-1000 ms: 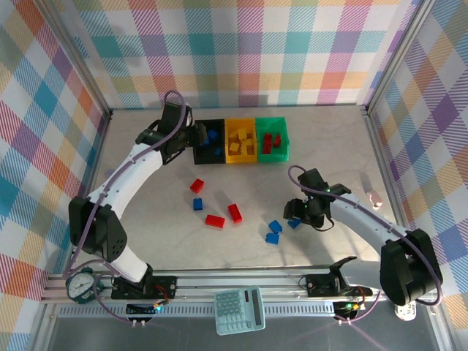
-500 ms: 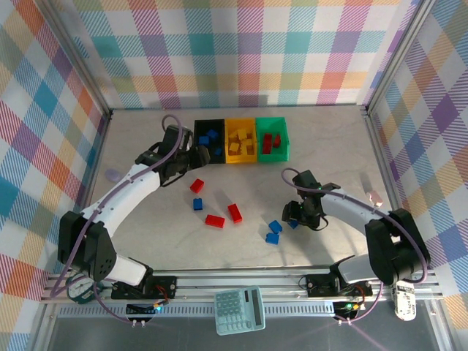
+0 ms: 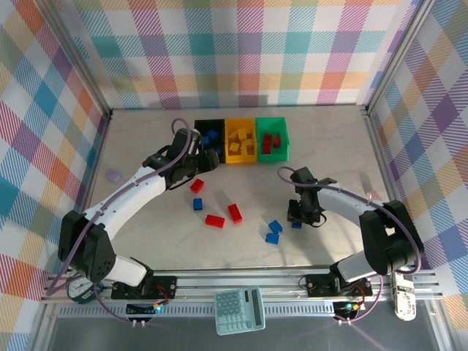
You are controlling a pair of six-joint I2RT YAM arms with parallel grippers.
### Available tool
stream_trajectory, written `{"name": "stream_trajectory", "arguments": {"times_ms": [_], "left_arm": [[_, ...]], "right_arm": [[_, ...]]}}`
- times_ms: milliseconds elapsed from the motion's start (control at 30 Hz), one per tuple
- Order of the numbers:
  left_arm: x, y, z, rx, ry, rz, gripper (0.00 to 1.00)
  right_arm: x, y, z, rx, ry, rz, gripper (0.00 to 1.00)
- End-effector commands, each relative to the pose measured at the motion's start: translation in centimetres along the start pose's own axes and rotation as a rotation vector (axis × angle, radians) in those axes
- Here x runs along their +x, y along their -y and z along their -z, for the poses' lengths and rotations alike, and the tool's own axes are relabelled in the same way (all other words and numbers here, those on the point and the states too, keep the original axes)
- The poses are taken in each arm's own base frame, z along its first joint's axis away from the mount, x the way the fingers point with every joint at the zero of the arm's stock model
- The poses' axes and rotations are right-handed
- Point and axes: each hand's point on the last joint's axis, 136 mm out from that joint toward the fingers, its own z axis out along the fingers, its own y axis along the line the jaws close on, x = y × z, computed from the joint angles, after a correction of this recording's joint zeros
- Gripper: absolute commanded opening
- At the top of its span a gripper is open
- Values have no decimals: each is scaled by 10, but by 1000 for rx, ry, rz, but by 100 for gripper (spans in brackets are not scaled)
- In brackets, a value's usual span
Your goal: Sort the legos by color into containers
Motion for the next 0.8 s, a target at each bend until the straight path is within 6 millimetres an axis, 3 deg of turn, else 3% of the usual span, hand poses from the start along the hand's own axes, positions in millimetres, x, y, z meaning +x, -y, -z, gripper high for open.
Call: {"name": "stream_trajectory", "arguments": {"times_ms": [0, 133, 433, 767], "left_arm": [[-5, 0, 18, -5, 29, -7, 58], [-4, -2, 27, -8, 36, -2, 58], [5, -13, 44, -35, 37, 30, 59], [13, -23, 52, -71, 26, 33, 59]], "right_arm": [[-20, -17, 12, -49, 60, 51, 29], [-39, -37, 32, -110, 112, 112, 26], [-128, -120, 94, -292, 280, 269, 23], [-193, -219, 118, -398, 376, 416, 23]]}}
